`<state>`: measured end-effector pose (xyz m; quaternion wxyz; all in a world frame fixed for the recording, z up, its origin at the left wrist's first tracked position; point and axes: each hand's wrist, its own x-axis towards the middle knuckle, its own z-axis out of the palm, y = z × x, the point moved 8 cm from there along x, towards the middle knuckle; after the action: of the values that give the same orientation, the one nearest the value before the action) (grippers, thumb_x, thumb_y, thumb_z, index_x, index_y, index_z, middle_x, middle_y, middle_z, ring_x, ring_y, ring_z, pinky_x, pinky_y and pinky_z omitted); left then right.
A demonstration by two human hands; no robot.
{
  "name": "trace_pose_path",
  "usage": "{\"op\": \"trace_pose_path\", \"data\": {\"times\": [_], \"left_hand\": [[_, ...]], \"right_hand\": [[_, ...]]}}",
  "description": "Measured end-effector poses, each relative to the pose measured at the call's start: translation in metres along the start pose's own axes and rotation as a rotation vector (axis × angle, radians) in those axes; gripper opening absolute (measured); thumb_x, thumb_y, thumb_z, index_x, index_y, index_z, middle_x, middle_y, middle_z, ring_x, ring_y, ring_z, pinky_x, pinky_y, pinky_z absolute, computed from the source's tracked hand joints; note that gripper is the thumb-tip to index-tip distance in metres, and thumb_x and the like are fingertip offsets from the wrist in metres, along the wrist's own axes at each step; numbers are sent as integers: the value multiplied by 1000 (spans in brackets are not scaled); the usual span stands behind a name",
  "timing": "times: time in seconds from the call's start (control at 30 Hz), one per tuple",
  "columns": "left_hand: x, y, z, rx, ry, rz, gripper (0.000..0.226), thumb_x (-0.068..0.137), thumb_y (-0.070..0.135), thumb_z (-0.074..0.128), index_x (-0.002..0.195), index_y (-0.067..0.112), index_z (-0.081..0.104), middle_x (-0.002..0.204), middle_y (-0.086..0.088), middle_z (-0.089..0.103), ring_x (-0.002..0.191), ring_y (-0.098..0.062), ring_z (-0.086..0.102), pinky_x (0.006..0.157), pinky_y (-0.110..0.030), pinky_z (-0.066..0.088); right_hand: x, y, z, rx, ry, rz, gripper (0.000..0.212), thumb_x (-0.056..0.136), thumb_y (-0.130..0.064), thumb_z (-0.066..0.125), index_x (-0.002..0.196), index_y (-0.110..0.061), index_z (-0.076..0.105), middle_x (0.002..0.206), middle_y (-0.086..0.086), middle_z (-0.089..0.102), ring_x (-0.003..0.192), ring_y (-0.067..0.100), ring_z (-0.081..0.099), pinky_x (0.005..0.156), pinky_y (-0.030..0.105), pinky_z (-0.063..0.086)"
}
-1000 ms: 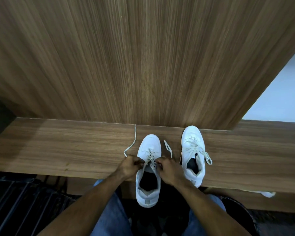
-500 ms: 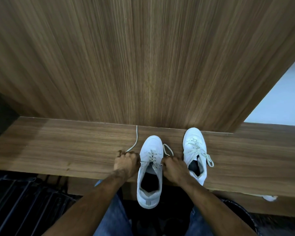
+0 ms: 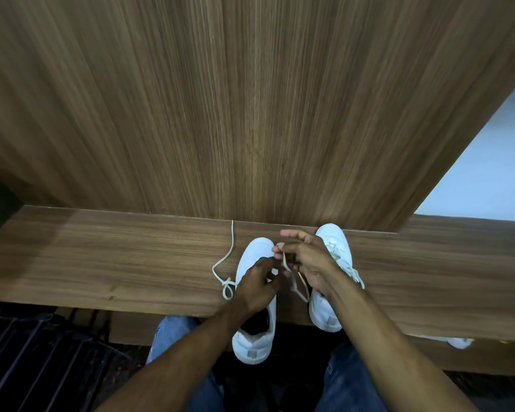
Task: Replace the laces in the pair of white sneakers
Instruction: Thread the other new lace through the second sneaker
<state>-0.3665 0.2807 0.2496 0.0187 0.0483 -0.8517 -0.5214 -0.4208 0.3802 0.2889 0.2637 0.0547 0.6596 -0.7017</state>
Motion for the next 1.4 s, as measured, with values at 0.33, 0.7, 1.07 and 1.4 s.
{"op": "trace_pose_path", "data": {"times": [0.33, 0.7, 1.07, 1.4], "left_hand": [[-1, -24, -35, -520, -89, -420, 20, 95, 8, 45, 78, 5, 54, 47, -5, 48, 41, -19, 52, 51, -26, 48], [10, -19, -51, -274, -184, -244, 10, 97, 11, 54, 94, 5, 62, 59, -7, 58, 38, -3, 46, 40, -15, 36], [4, -58, -55, -46, -73, -197, 19, 89, 3, 64, 74, 15, 66, 60, 0, 63, 43, -5, 51, 44, -23, 44], [7, -43, -29, -40, -68, -83, 12, 86, 0, 66, 77, 6, 70, 49, 15, 58, 46, 5, 48, 53, -13, 40]], "right_hand": [[15, 17, -65, -6, 288, 39, 27, 83, 11, 58, 102, -9, 61, 75, 7, 67, 59, 14, 58, 60, 27, 50], [14, 31, -5, -923, -47, -339, 38, 85, -17, 67, 123, -22, 63, 119, -3, 55, 103, 12, 56, 90, 29, 46], [20, 32, -55, -1129, 220, -239, 20, 91, -26, 56, 96, -25, 75, 91, 0, 73, 92, 20, 66, 76, 30, 49], [5, 56, 26, -1186, -180, -518, 34, 84, -23, 53, 116, -26, 64, 117, -1, 66, 110, 24, 59, 95, 38, 45]]}}
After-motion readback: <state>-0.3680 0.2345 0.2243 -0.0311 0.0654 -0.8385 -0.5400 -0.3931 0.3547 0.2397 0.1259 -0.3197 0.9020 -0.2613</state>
